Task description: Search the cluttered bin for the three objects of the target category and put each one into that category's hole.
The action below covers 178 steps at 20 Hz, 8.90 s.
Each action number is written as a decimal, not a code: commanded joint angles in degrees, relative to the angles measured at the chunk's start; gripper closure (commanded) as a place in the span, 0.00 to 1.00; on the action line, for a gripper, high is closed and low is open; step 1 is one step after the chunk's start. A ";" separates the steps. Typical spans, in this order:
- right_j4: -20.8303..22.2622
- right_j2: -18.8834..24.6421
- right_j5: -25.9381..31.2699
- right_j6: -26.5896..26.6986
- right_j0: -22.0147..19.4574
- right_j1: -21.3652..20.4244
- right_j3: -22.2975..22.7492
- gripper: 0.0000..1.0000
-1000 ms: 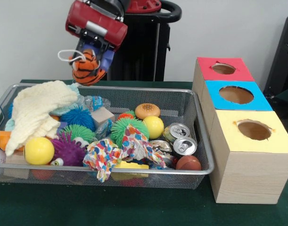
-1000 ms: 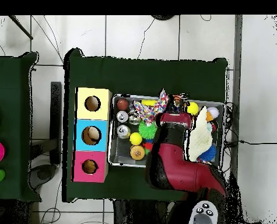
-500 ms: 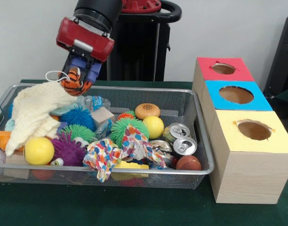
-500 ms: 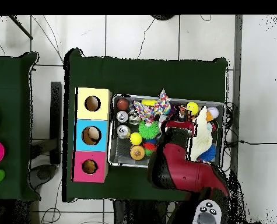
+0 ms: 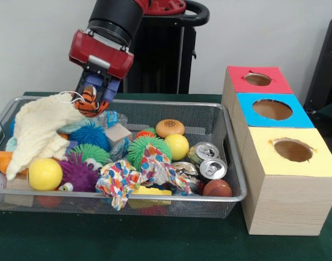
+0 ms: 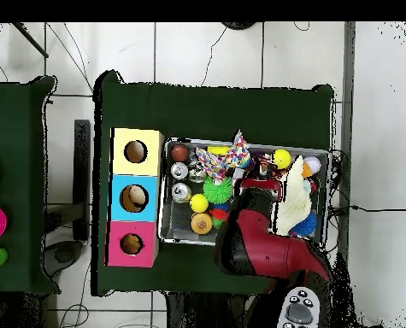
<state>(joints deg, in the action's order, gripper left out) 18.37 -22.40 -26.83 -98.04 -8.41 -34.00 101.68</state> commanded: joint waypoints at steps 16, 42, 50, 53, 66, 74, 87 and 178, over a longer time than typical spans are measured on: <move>-3.32 7.66 6.91 -10.66 -0.79 5.04 1.05 1.00; -10.37 1.80 24.11 -10.37 5.74 6.48 3.32 0.00; -10.89 3.92 25.21 -10.69 4.37 5.19 3.73 0.00; -10.36 6.23 26.63 -9.58 2.63 5.11 3.38 0.00; 1.21 21.09 43.08 9.69 -9.21 6.71 -3.08 0.00; 7.16 30.82 56.57 18.85 -14.00 6.32 -6.82 0.00; 11.12 39.69 59.46 14.96 -19.74 3.91 -9.78 0.00; -1.99 14.89 55.31 -17.39 8.35 -21.30 14.17 1.00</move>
<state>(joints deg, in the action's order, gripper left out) 19.01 -4.93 30.99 -98.34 -1.55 -57.84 110.79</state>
